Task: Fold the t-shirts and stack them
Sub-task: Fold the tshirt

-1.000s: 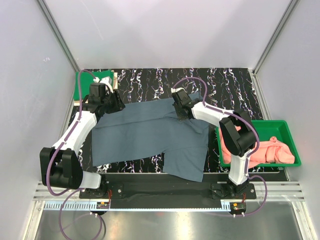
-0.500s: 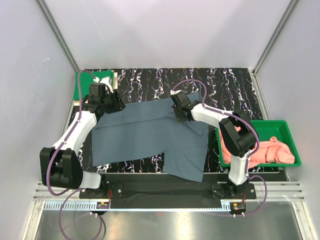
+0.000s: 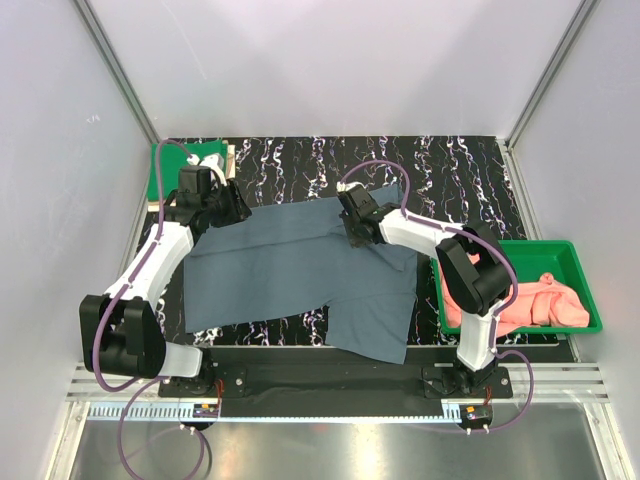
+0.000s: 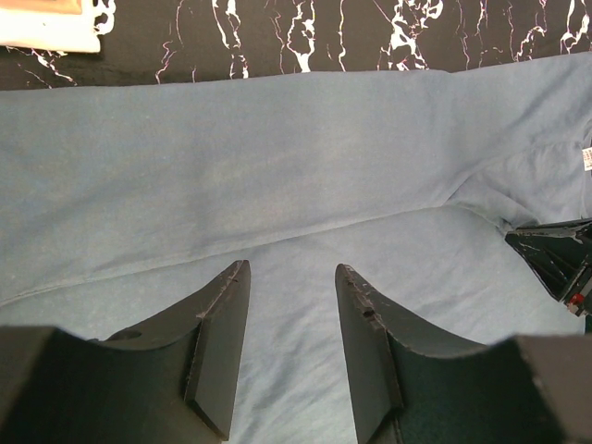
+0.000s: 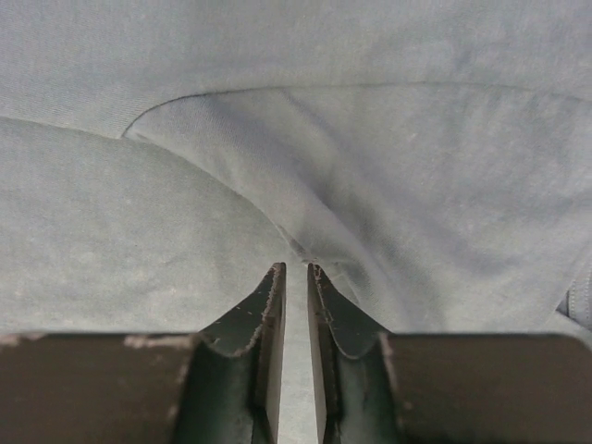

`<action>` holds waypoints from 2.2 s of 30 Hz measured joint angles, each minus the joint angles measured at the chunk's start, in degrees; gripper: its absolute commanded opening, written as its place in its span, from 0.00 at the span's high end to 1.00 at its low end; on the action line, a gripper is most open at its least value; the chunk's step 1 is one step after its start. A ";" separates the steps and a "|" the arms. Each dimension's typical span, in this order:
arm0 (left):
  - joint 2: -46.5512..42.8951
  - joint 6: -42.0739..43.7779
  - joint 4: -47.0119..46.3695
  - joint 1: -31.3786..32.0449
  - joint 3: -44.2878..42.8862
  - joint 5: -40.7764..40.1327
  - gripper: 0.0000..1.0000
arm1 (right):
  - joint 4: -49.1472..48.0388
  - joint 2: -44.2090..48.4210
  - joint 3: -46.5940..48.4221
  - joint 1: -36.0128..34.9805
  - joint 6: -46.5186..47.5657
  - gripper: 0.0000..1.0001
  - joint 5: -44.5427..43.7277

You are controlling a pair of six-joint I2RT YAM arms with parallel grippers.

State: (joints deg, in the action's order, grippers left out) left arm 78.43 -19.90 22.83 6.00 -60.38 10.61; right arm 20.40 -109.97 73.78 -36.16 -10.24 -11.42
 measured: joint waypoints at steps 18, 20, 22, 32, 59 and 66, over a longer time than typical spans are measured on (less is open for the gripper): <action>0.07 0.04 -0.02 0.00 0.02 0.33 0.53 | 0.00 -2.43 0.33 -0.02 1.51 0.75 -1.62; 0.07 0.04 0.00 0.00 0.00 0.35 0.53 | 0.02 -2.47 0.46 -0.02 1.64 0.77 -1.62; 0.09 0.07 0.00 0.00 0.00 0.35 0.53 | 0.00 -2.49 0.52 -0.02 1.79 0.78 -1.62; 0.17 0.20 -0.02 0.00 0.02 0.42 0.52 | 0.04 -2.73 0.81 -0.07 2.56 0.74 -2.95; 0.22 0.20 -0.02 -0.02 0.02 1.16 0.52 | 8.81 -1.53 4.76 -0.11 1.20 1.00 5.97; 0.83 0.20 -0.04 -0.07 0.00 1.18 0.52 | 12.74 -0.33 5.75 -0.11 -1.68 1.00 10.84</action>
State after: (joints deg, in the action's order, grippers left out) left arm 79.26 -19.70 22.79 5.93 -60.38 11.79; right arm 33.15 -110.30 79.53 -36.27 -11.92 -0.58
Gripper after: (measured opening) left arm 0.482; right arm 0.011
